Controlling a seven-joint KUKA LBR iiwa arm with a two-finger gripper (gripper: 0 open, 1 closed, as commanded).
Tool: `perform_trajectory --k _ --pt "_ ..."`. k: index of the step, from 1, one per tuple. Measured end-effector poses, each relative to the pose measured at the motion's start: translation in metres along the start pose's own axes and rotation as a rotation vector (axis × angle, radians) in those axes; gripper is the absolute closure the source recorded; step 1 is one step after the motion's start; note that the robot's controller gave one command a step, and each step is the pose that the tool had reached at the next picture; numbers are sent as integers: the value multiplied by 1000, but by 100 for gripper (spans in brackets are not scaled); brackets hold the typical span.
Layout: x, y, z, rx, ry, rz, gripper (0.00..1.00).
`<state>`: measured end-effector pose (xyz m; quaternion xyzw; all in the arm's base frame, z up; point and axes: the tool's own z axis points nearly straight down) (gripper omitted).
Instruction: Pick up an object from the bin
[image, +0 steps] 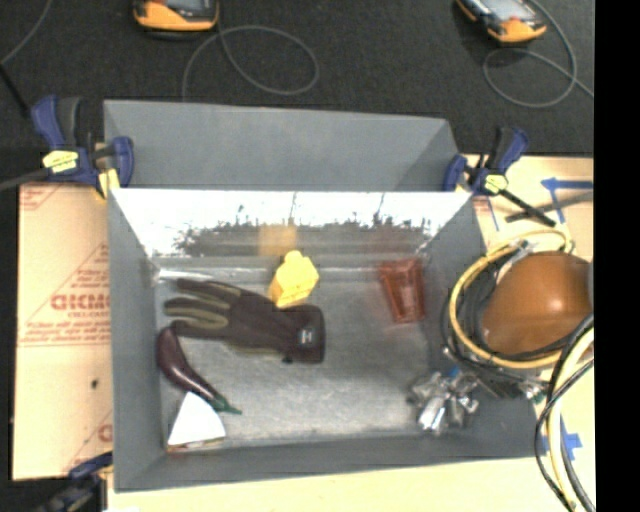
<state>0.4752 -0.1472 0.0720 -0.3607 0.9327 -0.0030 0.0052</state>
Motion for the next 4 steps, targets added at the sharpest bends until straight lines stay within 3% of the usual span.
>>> perform_trajectory --k 1,2,3,4 --pt "-1 -3 -108 2 0 -13 100" --pt "-1 -2 -102 -1 1 -19 100" --pt "-10 -2 -169 2 -2 -45 100" --pt "-10 -2 -169 1 -1 -44 100"
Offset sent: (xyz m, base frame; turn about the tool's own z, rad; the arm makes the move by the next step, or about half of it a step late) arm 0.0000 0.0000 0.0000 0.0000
